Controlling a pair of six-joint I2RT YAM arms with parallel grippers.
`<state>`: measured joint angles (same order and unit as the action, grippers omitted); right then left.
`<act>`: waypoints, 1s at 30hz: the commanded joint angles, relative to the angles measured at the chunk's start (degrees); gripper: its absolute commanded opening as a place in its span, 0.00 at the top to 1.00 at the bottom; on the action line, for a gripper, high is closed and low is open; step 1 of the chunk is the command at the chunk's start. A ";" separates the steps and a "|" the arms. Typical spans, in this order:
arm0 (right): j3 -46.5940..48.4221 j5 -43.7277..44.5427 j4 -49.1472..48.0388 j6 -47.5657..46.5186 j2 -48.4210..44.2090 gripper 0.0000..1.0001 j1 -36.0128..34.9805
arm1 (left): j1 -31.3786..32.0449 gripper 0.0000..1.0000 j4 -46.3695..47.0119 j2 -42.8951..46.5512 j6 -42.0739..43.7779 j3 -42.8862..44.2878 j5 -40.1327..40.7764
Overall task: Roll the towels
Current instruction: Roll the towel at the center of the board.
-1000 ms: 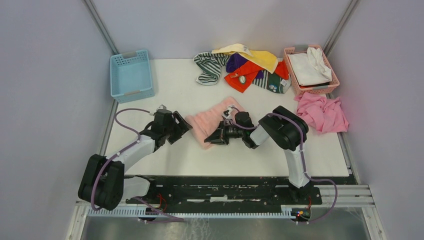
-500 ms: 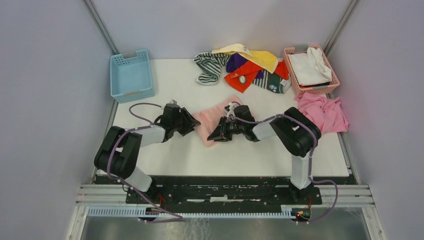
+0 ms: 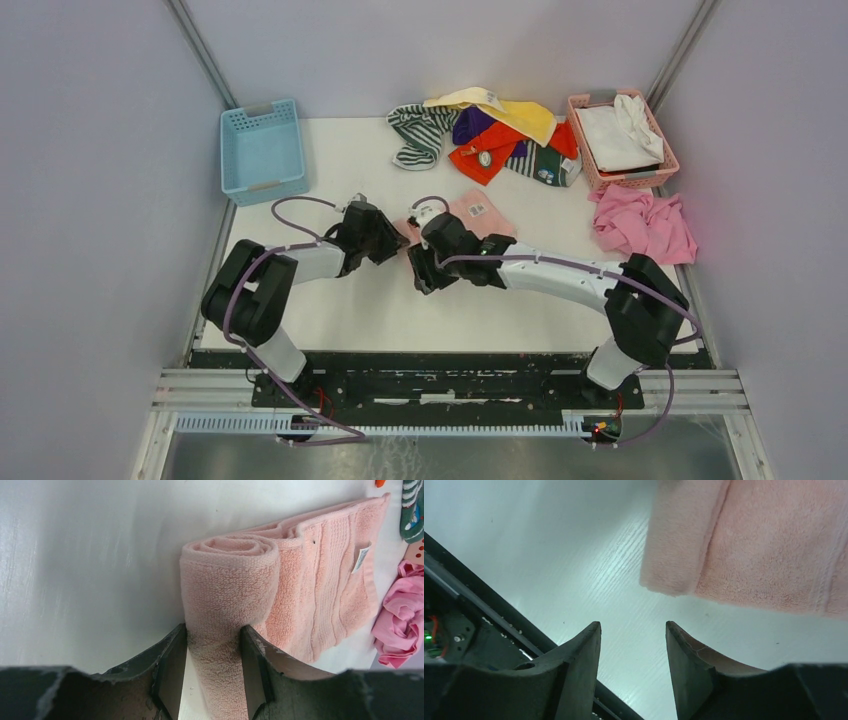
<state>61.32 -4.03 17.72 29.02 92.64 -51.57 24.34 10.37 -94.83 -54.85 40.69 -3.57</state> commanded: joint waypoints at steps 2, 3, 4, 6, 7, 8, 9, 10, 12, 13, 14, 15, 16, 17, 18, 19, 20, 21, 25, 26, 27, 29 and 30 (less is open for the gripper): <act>7.38 23.35 8.13 -11.77 1.60 0.42 -7.42 | 1.46 0.51 -11.02 -3.41 0.55 -0.61 6.56; 8.26 24.98 7.54 -12.86 2.60 0.41 -8.27 | 1.56 0.51 -11.11 -3.36 0.61 -0.53 6.76; 9.22 26.09 7.06 -13.86 3.73 0.41 -8.89 | 1.83 0.50 -11.34 -3.42 0.57 -0.43 7.00; 11.11 26.96 6.04 -15.72 5.97 0.41 -9.99 | 2.23 0.51 -11.70 -3.38 0.69 -0.30 7.40; 11.77 27.11 5.24 -16.39 7.11 0.41 -10.36 | 2.24 0.51 -11.85 -3.37 0.69 -0.26 7.46; 12.21 26.96 4.29 -17.23 8.65 0.41 -10.68 | 2.36 0.51 -11.89 -3.33 0.71 -0.30 7.51; 12.58 26.59 3.53 -17.59 9.70 0.41 -10.84 | 2.36 0.51 -11.99 -3.30 0.79 -0.26 7.59; 12.84 26.13 2.90 -18.23 10.79 0.41 -10.95 | 2.40 0.51 -12.03 -3.25 0.78 -0.26 7.75; 12.90 25.86 1.60 -18.51 12.78 0.41 -11.09 | 2.43 0.51 -12.02 -3.16 0.75 -0.34 7.64; 12.69 26.07 0.95 -18.66 13.75 0.41 -11.04 | 2.54 0.51 -11.95 -3.18 0.76 -0.27 7.48; 12.36 26.42 0.31 -18.85 14.62 0.42 -11.05 | 2.65 0.51 -11.95 -3.21 0.70 -0.26 7.37; 11.87 26.83 -0.36 -19.12 15.60 0.42 -11.09 | 2.78 0.51 -11.85 -3.18 0.63 -0.26 7.24; 11.42 27.21 -0.74 -19.20 16.50 0.42 -11.08 | 2.89 0.51 -11.74 -3.22 0.61 -0.26 7.15; 11.14 27.94 -0.72 -19.26 17.58 0.42 -11.08 | 2.95 0.51 -11.75 -3.20 0.52 -0.32 7.05; 10.89 28.93 -0.51 -19.26 18.67 0.42 -11.07 | 2.88 0.51 -11.77 -3.18 0.53 -0.34 6.90; 10.50 30.04 -0.16 -19.07 19.66 0.43 -11.07 | 2.89 0.51 -11.73 -3.11 0.50 -0.34 6.72; 10.12 31.23 0.19 -18.77 20.61 0.46 -11.01 | 2.93 0.50 -11.69 -2.94 0.52 -0.34 6.52; 9.43 32.47 0.48 -18.59 21.44 0.48 -11.05 | 2.97 0.50 -11.68 -2.84 0.52 -0.28 6.20; 7.37 35.14 2.08 -17.18 22.73 0.68 -11.09 | 2.94 0.50 -12.04 -1.78 0.42 -0.13 5.97; 6.80 34.88 2.15 -16.77 22.33 0.74 -11.08 | 2.93 0.50 -12.14 -1.40 0.32 -0.21 5.84; 6.23 34.24 2.15 -16.39 21.73 0.79 -11.07 | 2.91 0.50 -12.24 -0.93 0.08 -0.36 5.64; 5.21 30.70 2.19 -15.82 19.46 0.90 -10.97 | 2.82 0.49 -12.20 0.79 -0.44 -0.94 4.82; 4.53 27.56 1.76 -15.57 18.00 0.94 -10.89 | 2.90 0.48 -12.33 1.92 -0.70 -1.26 4.45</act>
<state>70.37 30.50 16.58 10.68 111.11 -63.66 26.48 7.79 -94.54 -54.85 42.04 0.58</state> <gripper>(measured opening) 0.167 0.505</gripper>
